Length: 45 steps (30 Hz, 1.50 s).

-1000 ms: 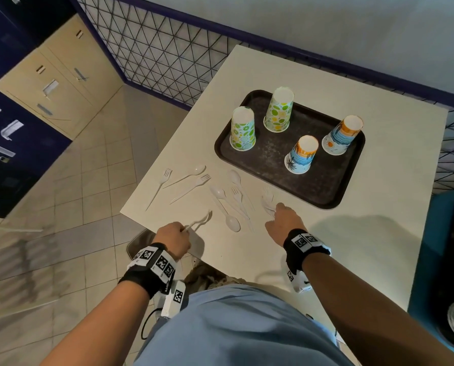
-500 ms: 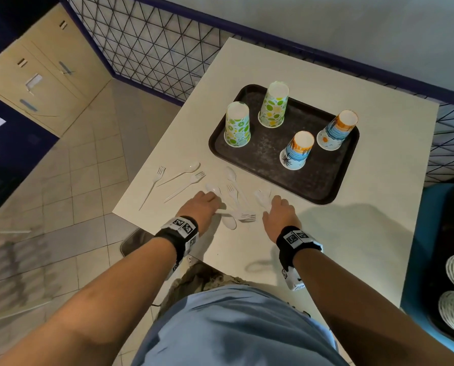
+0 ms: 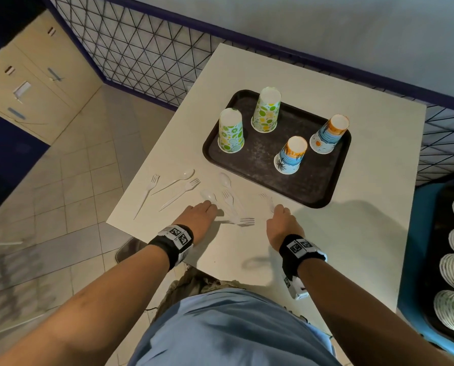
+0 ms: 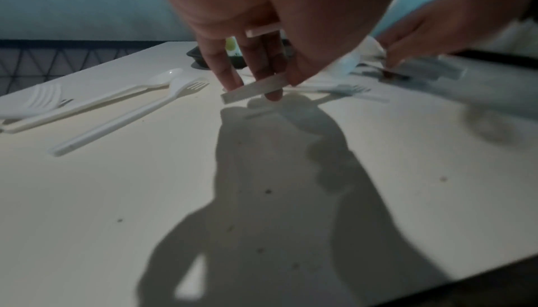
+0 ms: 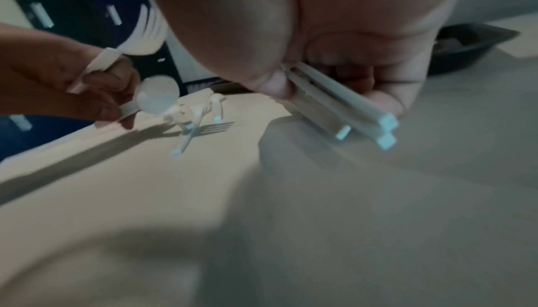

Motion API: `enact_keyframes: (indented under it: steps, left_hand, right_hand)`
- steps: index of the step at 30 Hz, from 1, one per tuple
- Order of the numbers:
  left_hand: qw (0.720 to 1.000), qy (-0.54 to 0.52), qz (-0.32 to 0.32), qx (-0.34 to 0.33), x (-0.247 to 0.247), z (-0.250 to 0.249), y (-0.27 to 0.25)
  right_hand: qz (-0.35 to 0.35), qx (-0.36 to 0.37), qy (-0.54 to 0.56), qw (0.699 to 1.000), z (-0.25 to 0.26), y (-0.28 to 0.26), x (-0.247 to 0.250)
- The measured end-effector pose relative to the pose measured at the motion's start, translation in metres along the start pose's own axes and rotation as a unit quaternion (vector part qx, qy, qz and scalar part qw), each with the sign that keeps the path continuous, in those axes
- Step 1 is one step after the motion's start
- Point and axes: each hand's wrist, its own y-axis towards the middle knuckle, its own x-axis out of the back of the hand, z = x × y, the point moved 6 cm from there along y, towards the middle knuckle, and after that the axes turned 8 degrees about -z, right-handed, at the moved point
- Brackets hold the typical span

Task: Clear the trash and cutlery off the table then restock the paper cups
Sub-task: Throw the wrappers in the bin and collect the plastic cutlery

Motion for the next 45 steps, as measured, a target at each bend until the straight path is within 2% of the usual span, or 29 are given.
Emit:
enact_keyframes:
  steps: [2,4,7,10,12,13,16,18,20,23,29,31,34,36,40,45]
  left_hand:
    - [0.993,-0.110,-0.016,0.034,0.009,-0.002,-0.009]
    - [0.974,-0.204,-0.068,0.069,0.022,-0.003,-0.020]
    - [0.925,-0.316,-0.146,0.152,0.040,-0.003,-0.027]
    - [0.870,-0.400,-0.186,0.222,0.046,-0.004,-0.021]
    - [0.834,-0.451,-0.185,0.257,0.045,-0.006,-0.014]
    - [0.805,-0.496,-0.179,0.272,0.044,-0.007,-0.010]
    - [0.681,-0.647,-0.173,0.296,0.052,-0.013,-0.001]
    - [0.642,-0.691,-0.166,0.289,0.060,-0.015,0.003]
    - [0.649,-0.692,-0.172,0.266,0.067,-0.014,0.005]
    - [0.673,-0.671,-0.191,0.246,0.068,-0.005,0.007]
    - [0.686,-0.609,-0.202,0.344,0.057,0.015,0.005]
    - [0.694,-0.590,-0.209,0.355,0.056,0.021,0.003]
    - [0.682,-0.597,-0.221,0.359,0.048,0.033,0.000]
    - [0.689,-0.573,-0.219,0.384,0.043,0.047,-0.004]
    - [0.736,-0.504,-0.181,0.415,0.035,0.071,-0.008]
    - [0.823,-0.394,-0.096,0.398,0.023,0.069,-0.004]
  right_hand:
    - [-0.006,-0.011,0.084,0.996,-0.007,-0.005,0.002]
    - [-0.008,-0.001,0.147,0.989,-0.007,-0.010,0.006]
    - [-0.024,0.037,0.252,0.967,0.014,-0.014,0.017]
    - [-0.011,0.036,0.311,0.950,0.043,-0.011,0.026]
    - [0.002,0.024,0.329,0.944,0.066,-0.009,0.032]
    - [0.007,0.027,0.357,0.934,0.079,-0.010,0.035]
    - [0.017,0.054,0.386,0.921,0.115,-0.013,0.038]
    - [0.046,0.080,0.380,0.920,0.130,-0.016,0.037]
    - [0.075,0.101,0.364,0.923,0.140,-0.019,0.038]
    - [0.066,0.152,0.294,0.941,0.145,-0.020,0.035]
    - [0.092,0.220,0.235,0.942,0.162,-0.037,0.022]
    - [0.123,0.224,0.253,0.933,0.166,-0.040,0.017]
    - [0.132,0.238,0.258,0.927,0.162,-0.040,0.016]
    - [0.110,0.219,0.228,0.942,0.147,-0.026,0.015]
    - [0.053,0.116,0.098,0.987,0.106,0.016,0.008]
    - [0.063,0.060,0.030,0.996,0.096,0.037,-0.003]
